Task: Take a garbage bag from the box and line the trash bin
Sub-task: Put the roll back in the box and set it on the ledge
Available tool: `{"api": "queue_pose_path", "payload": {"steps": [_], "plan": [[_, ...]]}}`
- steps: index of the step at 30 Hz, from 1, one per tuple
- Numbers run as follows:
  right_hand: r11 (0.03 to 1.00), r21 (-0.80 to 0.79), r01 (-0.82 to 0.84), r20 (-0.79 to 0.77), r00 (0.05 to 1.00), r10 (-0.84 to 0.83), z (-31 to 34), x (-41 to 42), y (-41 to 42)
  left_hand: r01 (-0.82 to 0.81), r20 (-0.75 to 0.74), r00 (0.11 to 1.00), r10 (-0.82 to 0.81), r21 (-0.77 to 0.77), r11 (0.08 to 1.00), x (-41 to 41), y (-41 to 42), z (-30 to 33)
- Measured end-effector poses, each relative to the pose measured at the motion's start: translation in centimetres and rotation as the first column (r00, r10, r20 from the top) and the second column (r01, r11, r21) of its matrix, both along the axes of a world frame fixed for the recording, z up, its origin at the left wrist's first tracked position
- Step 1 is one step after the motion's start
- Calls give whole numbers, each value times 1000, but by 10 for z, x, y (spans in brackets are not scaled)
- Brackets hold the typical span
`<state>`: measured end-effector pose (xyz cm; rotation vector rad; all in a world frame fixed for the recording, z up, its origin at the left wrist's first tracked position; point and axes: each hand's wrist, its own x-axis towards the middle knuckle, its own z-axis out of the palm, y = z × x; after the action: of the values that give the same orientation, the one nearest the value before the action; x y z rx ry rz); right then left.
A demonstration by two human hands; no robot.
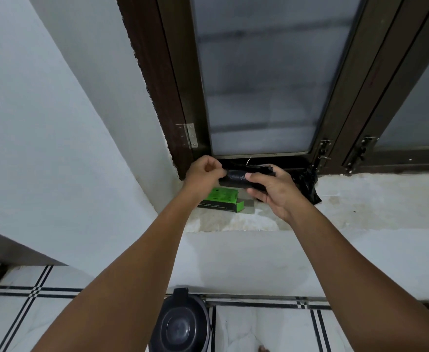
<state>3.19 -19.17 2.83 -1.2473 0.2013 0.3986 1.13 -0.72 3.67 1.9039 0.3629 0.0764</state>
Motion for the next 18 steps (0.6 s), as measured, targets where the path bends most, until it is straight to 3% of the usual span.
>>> {"api": "queue_pose_path", "payload": {"steps": [1,2,4,5,6,8,11,15,18], "plan": [[998,-45,37,17,999,-36,-2,1,0,44,29,998,-51,183,982,-2,3,-6],[994,-86,66,37,997,-63,-4,2,-1,130,-6,990,-140,407,904,-3,8,-12],[985,-137,106,72,993,-96,-8,4,-3,328,-218,943,-253,752,573,-5,16,-26],[981,-155,119,82,991,-107,-9,5,-4,383,-302,921,-245,814,437,-6,18,-33],[977,-172,126,86,990,-113,-10,6,-5,408,-349,911,-218,838,363,-8,19,-38],[970,-206,133,88,989,-118,-12,9,-5,388,-349,920,-176,873,295,-9,18,-47],[960,-235,154,82,987,-138,-15,12,-6,293,-264,955,-133,901,320,-10,18,-51],[950,-238,199,91,979,-182,-14,17,-5,179,-160,984,-81,827,533,-11,19,-48],[949,-225,222,113,973,-201,-7,19,-4,109,-110,993,-38,771,627,-11,20,-48]]}}
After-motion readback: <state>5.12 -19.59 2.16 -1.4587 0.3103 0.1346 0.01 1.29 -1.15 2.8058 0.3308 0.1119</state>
